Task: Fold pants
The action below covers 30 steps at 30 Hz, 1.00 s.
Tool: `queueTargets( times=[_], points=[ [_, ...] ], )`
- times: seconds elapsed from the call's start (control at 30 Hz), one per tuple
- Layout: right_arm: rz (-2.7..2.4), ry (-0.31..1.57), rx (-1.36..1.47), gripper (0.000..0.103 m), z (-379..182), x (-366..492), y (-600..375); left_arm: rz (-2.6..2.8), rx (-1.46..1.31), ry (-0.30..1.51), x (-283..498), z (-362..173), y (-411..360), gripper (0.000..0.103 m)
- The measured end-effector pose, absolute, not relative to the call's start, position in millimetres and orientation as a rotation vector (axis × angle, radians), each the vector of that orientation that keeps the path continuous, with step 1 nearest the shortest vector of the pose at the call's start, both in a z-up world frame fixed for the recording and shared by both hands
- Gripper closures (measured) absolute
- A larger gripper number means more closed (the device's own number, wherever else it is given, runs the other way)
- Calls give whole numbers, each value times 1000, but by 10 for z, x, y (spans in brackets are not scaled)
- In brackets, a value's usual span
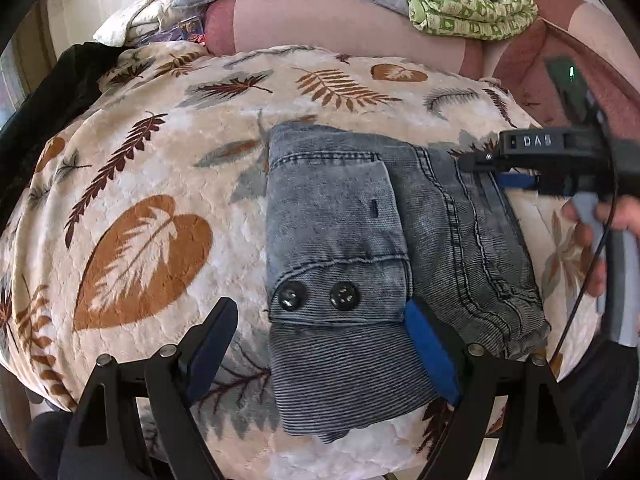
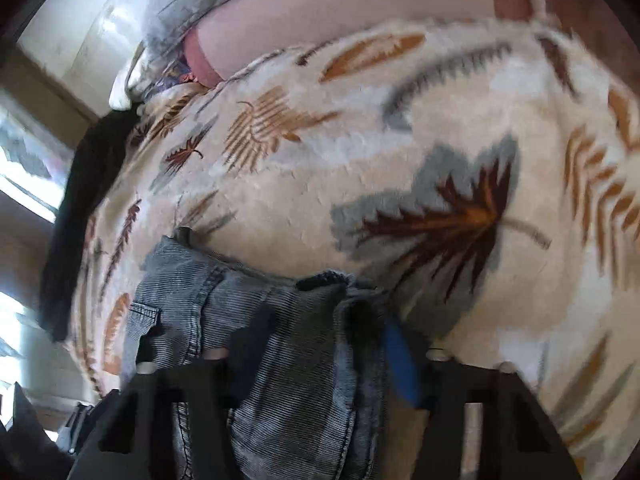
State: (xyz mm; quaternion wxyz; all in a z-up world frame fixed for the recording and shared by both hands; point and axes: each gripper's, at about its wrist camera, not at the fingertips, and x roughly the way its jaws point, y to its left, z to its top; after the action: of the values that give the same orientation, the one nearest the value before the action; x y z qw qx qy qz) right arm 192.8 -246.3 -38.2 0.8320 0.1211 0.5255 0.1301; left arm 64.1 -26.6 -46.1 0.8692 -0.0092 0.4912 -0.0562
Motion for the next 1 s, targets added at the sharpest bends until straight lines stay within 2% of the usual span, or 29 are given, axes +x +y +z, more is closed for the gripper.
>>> queueTargets(
  times=[0.07, 0.17, 0.23, 0.3, 0.37, 0.47, 0.57, 0.63, 1.0],
  points=[
    [249, 1088, 192, 79, -290, 1936, -2421, -120, -11, 1029, 640, -475, -299, 17],
    [242, 1113, 194, 77, -358, 1989, -2460, -118, 3, 1035, 637, -501, -347, 17],
    [222, 1106, 216, 68, -396, 1974, -2508, -116, 2, 1035, 631, -509, -356, 17],
    [207, 1101, 252, 49, -399, 1924, -2576, -114, -1, 1034, 636, -515, -348, 17],
    [215, 1071, 277, 43, -330, 1844, -2625, -115, -4, 1034, 636, -520, -346, 17],
    [236, 1026, 272, 41, -143, 1717, -2618, -111, 1, 1031, 634, -521, -355, 17],
    [280, 989, 274, 32, 22, 1578, -2546, -106, 8, 1024, 624, -518, -365, 17],
    [308, 986, 263, 30, 56, 1501, -2459, -104, 9, 1020, 615, -516, -364, 17],
    [284, 1104, 154, 30, -444, 1494, -2179, -100, 13, 1014, 601, -503, -375, 17]
  ],
)
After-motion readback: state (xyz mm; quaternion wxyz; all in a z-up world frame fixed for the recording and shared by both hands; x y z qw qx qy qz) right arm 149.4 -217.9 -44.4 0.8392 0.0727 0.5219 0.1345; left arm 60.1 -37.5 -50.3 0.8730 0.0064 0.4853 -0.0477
